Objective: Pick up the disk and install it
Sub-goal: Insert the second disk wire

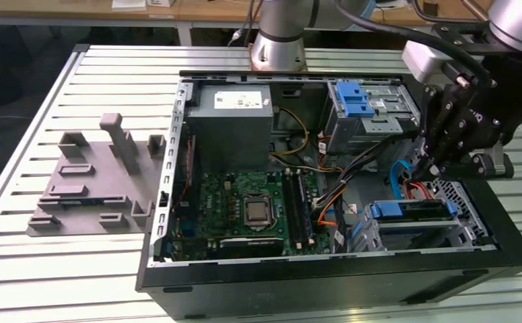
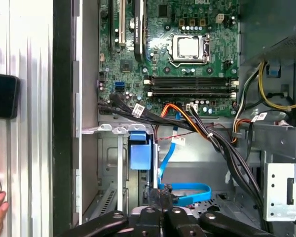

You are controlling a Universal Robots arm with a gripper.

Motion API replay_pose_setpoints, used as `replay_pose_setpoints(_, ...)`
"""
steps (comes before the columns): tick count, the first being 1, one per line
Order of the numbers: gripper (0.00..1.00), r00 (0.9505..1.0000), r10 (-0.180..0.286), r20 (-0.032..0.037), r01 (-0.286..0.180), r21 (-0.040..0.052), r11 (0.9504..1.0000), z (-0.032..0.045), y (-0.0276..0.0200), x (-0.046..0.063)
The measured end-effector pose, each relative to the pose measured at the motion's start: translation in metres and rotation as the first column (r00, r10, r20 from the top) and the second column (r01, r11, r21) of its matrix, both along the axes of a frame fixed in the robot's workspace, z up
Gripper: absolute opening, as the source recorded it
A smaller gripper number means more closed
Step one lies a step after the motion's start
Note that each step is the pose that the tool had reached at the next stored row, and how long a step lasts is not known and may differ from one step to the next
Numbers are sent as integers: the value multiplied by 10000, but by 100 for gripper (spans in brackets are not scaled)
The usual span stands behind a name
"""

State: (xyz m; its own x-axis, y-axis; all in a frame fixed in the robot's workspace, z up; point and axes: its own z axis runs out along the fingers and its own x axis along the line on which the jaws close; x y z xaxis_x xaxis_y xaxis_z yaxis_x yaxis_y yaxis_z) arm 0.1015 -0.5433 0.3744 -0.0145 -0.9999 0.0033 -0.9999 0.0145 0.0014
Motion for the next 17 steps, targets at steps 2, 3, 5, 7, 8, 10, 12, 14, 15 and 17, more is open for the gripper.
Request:
replay_pose_setpoints(2,18,10000,1,-31,-1,0,10000,-5,17,16)
replay_pose_setpoints(3,18,10000,-1,-53,1,1,10000,-6,25,15)
replay_pose_setpoints(5,18,10000,-1,-88,1,-1,10000,-6,40,15)
replay_pose_setpoints(7,18,9999,1,-131,-1,0,10000,-7,56,16)
replay_pose_setpoints(8,19,9999,0,-152,0,0,10000,-8,60,16)
replay_pose_setpoints(10,25,9998,0,-185,0,2,10000,-13,65,16)
replay_pose_setpoints(12,25,9998,0,-212,0,-1,10000,-19,67,16)
replay_pose_setpoints(14,25,9997,0,-238,0,-2,10000,-28,68,16)
replay_pose_setpoints(15,25,9997,0,-251,0,-1,10000,-33,69,16)
replay_pose_setpoints(17,25,9996,1,-281,-1,2,10000,-46,71,19)
